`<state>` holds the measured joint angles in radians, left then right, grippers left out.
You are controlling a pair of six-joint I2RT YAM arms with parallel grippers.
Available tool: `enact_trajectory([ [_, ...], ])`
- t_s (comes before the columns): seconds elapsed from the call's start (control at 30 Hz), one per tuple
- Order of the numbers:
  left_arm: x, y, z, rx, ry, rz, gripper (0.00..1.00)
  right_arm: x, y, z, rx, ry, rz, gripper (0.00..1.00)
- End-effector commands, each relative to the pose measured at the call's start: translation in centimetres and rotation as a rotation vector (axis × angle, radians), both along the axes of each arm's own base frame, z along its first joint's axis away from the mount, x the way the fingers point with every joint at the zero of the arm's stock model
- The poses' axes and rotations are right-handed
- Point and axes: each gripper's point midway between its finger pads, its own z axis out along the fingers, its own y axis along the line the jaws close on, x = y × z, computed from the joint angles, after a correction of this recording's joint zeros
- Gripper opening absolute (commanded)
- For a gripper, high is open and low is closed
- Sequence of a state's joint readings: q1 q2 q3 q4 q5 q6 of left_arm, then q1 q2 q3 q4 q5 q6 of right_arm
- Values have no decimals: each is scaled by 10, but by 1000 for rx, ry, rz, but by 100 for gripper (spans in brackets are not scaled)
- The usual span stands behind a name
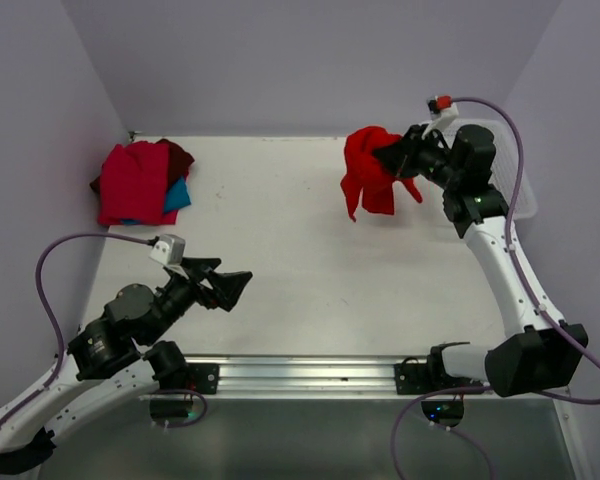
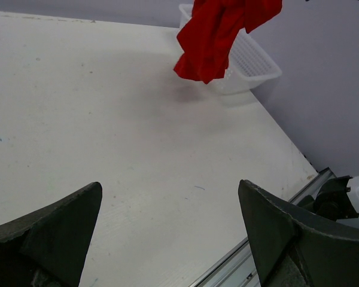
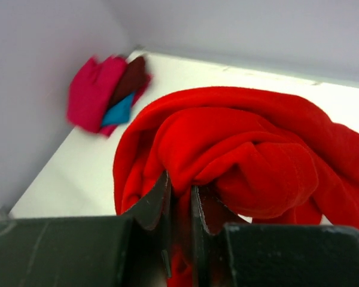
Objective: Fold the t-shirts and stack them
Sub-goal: Grab the tshirt from the pile, then move the tshirt to the center of the board
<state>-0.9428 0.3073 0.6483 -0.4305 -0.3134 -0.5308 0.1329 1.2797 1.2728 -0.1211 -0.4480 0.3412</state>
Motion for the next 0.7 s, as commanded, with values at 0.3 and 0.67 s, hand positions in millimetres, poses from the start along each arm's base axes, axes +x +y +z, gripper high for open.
enact_trajectory([
  [0.3, 0, 0, 19, -35, -40, -5, 100, -107, 97, 27, 5, -74, 625, 97],
  [0.67, 8, -12, 4, 46, 22, -5, 100, -68, 59, -5, -123, 53, 200, 99],
])
